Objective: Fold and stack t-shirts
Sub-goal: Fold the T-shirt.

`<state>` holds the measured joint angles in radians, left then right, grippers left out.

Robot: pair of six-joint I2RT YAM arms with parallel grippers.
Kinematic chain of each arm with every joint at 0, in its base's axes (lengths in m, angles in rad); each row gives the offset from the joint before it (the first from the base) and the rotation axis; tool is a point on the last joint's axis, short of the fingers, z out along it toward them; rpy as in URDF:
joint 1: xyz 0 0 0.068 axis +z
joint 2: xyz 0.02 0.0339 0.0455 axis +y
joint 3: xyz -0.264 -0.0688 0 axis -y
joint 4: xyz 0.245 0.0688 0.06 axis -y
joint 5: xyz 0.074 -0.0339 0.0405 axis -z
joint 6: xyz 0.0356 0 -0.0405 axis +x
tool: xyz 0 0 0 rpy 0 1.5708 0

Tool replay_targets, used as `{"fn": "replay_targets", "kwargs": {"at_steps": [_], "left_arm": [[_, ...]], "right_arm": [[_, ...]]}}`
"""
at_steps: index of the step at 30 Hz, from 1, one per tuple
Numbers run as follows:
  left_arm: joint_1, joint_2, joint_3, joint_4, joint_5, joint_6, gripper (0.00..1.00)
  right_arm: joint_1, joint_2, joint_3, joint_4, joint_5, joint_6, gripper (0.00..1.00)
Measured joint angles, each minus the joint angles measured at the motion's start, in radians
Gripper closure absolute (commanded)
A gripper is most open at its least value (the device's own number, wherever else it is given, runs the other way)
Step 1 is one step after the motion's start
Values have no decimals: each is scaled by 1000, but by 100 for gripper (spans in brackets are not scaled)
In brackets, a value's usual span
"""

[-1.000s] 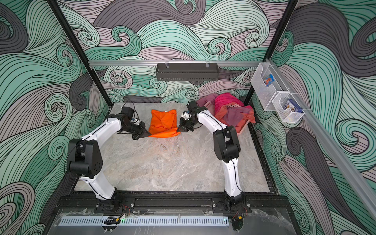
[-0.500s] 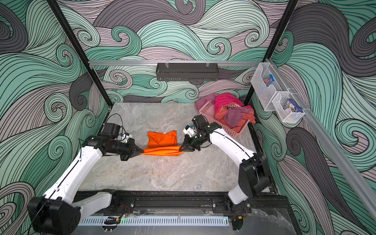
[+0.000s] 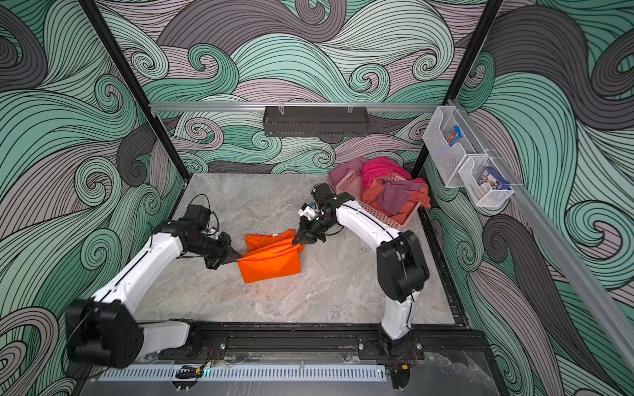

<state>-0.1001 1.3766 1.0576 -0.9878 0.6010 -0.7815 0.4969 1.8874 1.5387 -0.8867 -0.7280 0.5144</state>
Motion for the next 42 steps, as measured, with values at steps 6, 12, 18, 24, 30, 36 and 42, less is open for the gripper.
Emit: {"fn": "replay_targets", "kwargs": {"at_steps": [6,12,18,24,30,36,42], "left_arm": [[22,328,176,16,-6,71,100],[43,515,323,14,-2,114,100],[77,670,386,19,5,142,100],[112,727,391,28,14,169,61],[117,692,392,182,50,168,2],[116,500,399,360,70,151,1],[95,173,320,423,72,138,1]], "right_arm": [[-7,182,132,-2,-45,6,100],[-16,288,229,-7,-78,24,100],[-32,397,301,-9,-111,46,71],[-50,443,316,-16,-116,64,1],[-54,433,321,-15,-79,56,1],[-53,285,235,-15,-12,39,1],[-51,72,134,-15,18,1,1]]}}
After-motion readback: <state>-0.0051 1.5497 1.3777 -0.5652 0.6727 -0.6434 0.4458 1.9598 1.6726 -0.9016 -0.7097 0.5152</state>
